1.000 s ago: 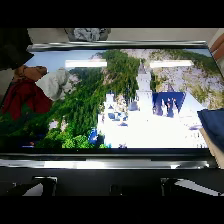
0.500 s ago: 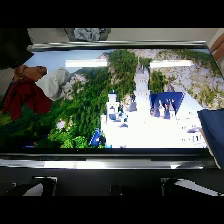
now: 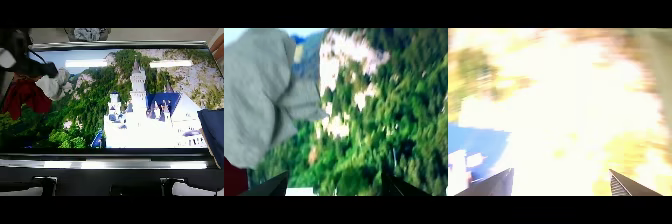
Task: Fold the shirts.
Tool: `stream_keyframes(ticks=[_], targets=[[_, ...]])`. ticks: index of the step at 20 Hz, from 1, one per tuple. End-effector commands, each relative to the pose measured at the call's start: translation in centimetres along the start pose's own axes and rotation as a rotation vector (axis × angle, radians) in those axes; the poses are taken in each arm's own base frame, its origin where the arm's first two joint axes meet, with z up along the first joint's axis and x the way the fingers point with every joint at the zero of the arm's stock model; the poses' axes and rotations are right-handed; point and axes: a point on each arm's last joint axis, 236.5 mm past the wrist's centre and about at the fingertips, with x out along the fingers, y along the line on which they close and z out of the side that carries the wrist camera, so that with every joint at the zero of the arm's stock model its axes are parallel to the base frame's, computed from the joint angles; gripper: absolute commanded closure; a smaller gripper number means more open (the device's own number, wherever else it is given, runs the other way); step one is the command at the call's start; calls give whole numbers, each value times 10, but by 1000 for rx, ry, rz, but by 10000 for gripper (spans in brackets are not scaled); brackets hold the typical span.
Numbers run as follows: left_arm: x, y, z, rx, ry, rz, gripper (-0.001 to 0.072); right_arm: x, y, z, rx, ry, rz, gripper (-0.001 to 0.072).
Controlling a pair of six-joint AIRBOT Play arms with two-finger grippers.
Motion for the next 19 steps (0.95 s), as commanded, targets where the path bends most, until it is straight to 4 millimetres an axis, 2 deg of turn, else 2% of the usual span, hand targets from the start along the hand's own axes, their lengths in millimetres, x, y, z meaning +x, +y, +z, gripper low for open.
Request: stream_keyframes(ticks=[1,2,3,4,6,8,12,19], targets=[[53,-22,-110,28,457,-8,-3,53,190,-47,-196,375,407,10],[59,-28,-130,19,495,-32,-3,62,225,-70,-225,483,501,11],[66,-30,-141,-5,483,-35,-4,69,247,-85,-238,546,547,11],[71,-28,-147,-19,452,-31,-3,75,262,-94,-239,576,559,11],[75,-28,-146,-27,410,-32,-3,86,276,-95,-217,562,546,11],[77,-26,-147,-24,414,-25,-3,91,277,-89,-208,535,534,11],[77,-26,-148,-22,415,-23,-3,93,268,-93,-225,550,494,13],[77,-26,-148,-22,416,-23,-3,93,268,-93,-226,550,494,13]])
